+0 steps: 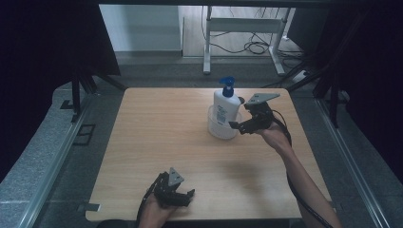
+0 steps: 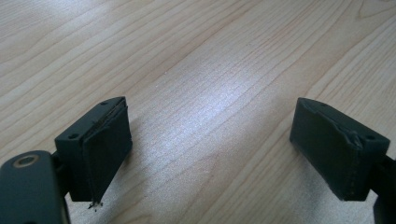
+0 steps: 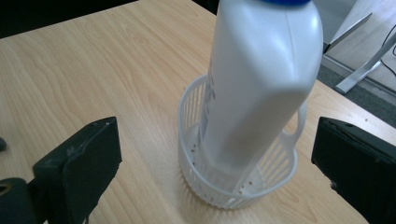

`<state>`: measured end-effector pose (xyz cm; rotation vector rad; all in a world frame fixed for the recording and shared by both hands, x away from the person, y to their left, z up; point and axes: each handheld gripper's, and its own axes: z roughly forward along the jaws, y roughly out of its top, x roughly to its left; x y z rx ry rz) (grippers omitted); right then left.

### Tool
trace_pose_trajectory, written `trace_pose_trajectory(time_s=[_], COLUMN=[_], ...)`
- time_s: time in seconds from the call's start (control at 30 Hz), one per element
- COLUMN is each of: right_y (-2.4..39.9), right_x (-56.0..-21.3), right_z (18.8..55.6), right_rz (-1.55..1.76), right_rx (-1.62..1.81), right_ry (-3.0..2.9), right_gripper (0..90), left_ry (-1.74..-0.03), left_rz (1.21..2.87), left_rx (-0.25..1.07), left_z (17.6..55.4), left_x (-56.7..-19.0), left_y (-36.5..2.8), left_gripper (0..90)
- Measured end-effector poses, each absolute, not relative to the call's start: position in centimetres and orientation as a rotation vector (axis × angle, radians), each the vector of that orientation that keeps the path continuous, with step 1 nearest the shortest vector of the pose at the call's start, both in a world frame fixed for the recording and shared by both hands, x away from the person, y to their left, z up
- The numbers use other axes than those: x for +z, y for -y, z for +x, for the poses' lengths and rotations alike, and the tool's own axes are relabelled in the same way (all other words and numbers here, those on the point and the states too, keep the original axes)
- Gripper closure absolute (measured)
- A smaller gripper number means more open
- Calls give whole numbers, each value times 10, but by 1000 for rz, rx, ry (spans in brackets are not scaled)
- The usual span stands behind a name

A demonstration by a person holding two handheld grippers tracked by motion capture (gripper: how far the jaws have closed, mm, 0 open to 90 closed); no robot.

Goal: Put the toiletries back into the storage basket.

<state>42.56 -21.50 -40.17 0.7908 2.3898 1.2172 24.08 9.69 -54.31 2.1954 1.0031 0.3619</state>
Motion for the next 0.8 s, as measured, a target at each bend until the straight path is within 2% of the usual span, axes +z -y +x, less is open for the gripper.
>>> trace_pose_trajectory(time_s=[0.8], right_y=[235], right_x=[-427], right_z=[393], right_rz=[830], right_rx=[1198], right_ry=[-2423], right_gripper=[12], left_ry=[-1003], left_rz=[2196], left_rx=[365], left_z=[241], left_x=[-543], left_y=[-97], left_gripper=[120])
